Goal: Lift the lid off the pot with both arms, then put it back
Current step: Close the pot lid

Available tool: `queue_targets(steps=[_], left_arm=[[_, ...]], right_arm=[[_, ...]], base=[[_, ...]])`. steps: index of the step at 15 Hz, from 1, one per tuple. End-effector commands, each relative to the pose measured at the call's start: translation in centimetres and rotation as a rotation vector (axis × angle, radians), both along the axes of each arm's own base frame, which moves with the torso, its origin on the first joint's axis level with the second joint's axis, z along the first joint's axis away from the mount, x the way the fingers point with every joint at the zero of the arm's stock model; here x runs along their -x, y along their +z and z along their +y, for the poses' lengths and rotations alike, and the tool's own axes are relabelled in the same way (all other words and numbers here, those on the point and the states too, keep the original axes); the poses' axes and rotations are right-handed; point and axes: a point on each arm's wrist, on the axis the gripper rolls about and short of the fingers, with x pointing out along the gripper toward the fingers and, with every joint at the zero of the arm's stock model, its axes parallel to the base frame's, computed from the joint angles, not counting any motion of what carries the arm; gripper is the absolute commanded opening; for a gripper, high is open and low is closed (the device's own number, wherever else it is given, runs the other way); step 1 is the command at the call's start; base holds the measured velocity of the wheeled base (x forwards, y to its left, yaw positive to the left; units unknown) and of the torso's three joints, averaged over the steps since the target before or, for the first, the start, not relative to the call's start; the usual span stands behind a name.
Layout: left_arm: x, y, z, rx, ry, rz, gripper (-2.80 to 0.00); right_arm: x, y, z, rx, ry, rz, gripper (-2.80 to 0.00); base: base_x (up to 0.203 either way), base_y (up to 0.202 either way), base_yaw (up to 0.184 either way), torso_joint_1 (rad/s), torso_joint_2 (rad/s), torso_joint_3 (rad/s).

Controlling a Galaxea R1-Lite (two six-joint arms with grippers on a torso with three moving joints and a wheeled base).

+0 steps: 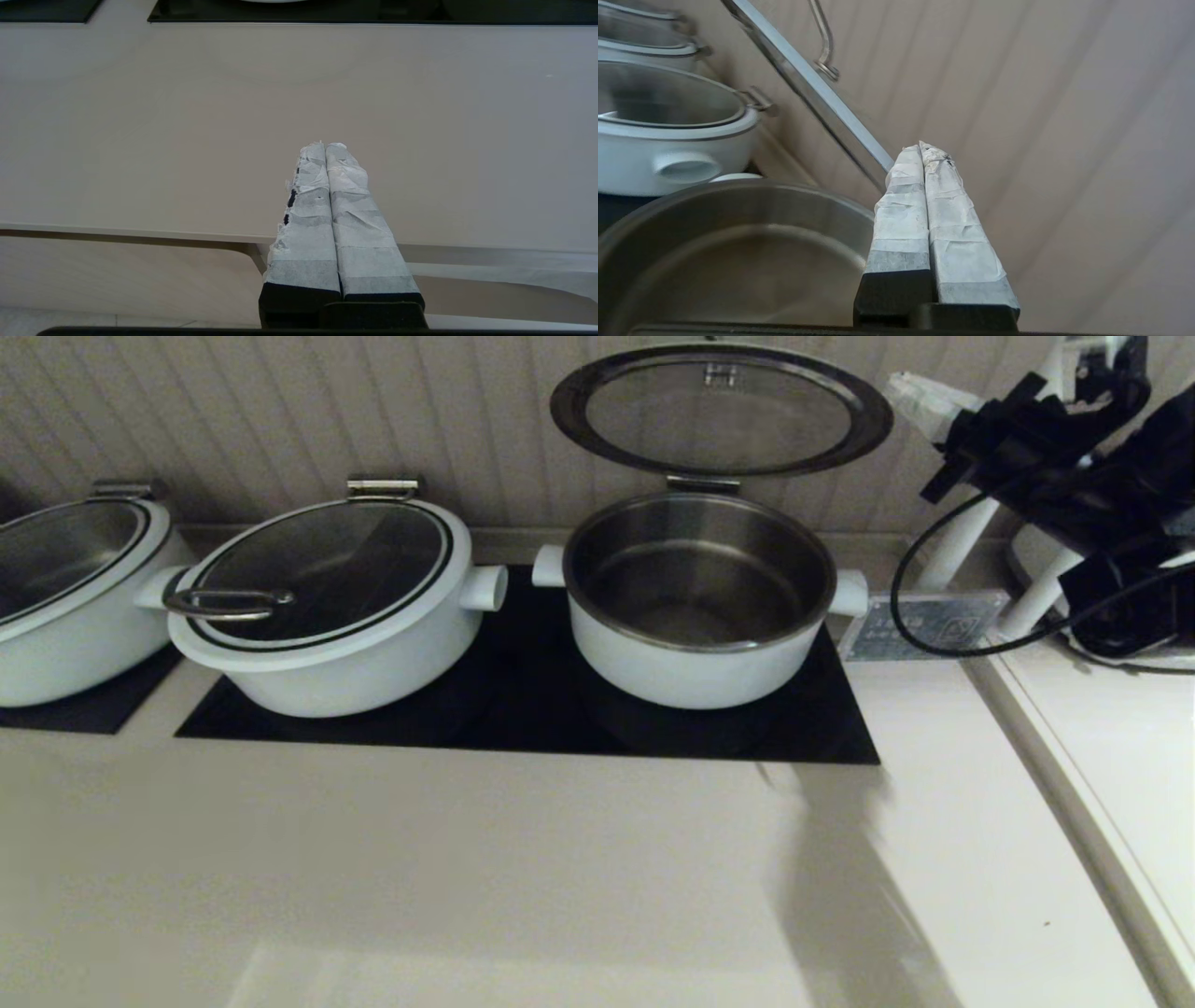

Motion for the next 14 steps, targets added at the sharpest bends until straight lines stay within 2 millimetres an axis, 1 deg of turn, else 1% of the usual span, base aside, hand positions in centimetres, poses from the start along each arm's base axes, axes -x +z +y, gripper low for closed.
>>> queue_targets(steps=[1,7,13,14], left_arm=[[0.0,0.0,0.0,0.0,0.001,0.0,-2.8],[0.0,0.0,0.0,0.0,0.001,-0.002,-2.8],[0.0,0.0,0.0,0.0,0.001,-0.002,-2.8],[0.0,0.0,0.0,0.0,0.001,0.0,-2.8]], right_arm=[[0.7,0.0,0.0,0.006,0.007,-0.001,-2.8],[1.1,0.0,0.0,0.01,0.011,0.0,-2.8],[1.6,0.3,0.1,0.042,0.051,-0.005,-2.8],[1.8,-0.1,0.2,0.044,0.056,0.013,-2.8]], base=[[0.0,0.0,0.0,0.0,0.0,0.0],[0.0,0.0,0.0,0.0,0.0,0.0],[0.0,0.0,0.0,0.0,0.0,0.0],[0.0,0.0,0.0,0.0,0.0,0.0]])
